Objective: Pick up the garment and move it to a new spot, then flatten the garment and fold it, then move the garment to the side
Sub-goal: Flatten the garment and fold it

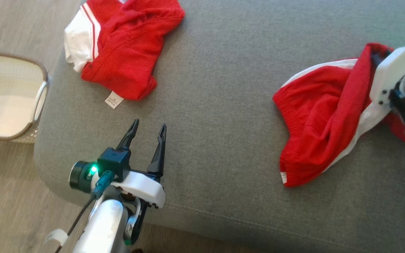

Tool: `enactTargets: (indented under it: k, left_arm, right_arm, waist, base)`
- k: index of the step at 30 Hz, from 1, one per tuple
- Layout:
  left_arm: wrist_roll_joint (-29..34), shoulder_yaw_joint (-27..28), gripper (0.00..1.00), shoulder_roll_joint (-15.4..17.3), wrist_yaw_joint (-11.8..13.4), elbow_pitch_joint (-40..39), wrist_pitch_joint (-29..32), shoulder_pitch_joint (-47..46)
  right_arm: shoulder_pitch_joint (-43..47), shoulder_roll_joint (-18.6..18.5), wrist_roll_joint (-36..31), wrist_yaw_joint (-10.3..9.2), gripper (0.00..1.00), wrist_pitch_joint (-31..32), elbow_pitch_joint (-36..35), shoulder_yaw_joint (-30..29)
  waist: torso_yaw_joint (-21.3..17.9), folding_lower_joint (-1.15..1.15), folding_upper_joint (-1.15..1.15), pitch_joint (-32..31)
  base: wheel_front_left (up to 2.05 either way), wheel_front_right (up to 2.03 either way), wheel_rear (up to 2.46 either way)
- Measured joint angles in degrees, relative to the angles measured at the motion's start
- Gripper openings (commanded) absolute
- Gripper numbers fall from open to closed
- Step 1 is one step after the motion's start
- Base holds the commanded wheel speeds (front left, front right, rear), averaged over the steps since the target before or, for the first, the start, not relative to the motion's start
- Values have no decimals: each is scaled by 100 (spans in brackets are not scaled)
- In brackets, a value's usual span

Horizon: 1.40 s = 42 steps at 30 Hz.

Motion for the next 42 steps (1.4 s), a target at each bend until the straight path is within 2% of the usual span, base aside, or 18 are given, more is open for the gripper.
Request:
enactTargets:
  k: [3, 7, 12, 18, 25, 29, 36, 42]
  left_arm:
    - [0, 2, 100, -2, 25, 8, 0, -1]
    - [1, 5, 100, -10, 41, 5, 0, -33]
    - [19, 31, 100, -10, 36, 0, 0, -38]
    - [30, 114, 100, -3, 32, -65, 0, 35]
    - [27, 205, 100, 5, -34, -100, 0, 363]
    - [2, 160, 100, 10, -146, -80, 0, 517]
    - [325, -614, 100, 114, -577, 533, 0, 528]
    - [389, -972, 100, 223, -721, 1015, 0, 458]
  right_arm:
    - [-55, 16, -246, 0, 100, -327, 481, 158]
    - [-151, 73, -432, 0, 100, -929, 791, 256]
    - [-123, 254, -383, 0, 100, -1460, 914, 291]
    - [107, 516, 85, 0, 100, -2017, 681, 503]
    - [1049, 612, 530, 0, 100, -2278, -236, 753]
    - [1881, 772, 766, 0, 100, -2373, -1355, 577]
    - [2913, 1028, 749, 0, 100, -2234, -2743, 266]
    - [3058, 1137, 633, 0, 100, -1985, -3342, 170]
  waist:
    - [13, 0, 0, 64]
    - [-145, -1, 0, -29]
    - [-417, -1, 0, -202]
    - [-945, -2, 0, -535]
    - [-1594, -2, 0, -922]
    - [-1996, -2, 0, -1133]
    - [-2440, -2, 0, -1157]
    - [-2662, -2, 0, -1054]
  base:
    - [0, 0, 0]
    - [0, 0, 0]
    - [0, 0, 0]
    - [0, 0, 0]
    - [0, 0, 0]
    - [0, 0, 0]
    - [0, 0, 0]
    - [0, 0, 0]
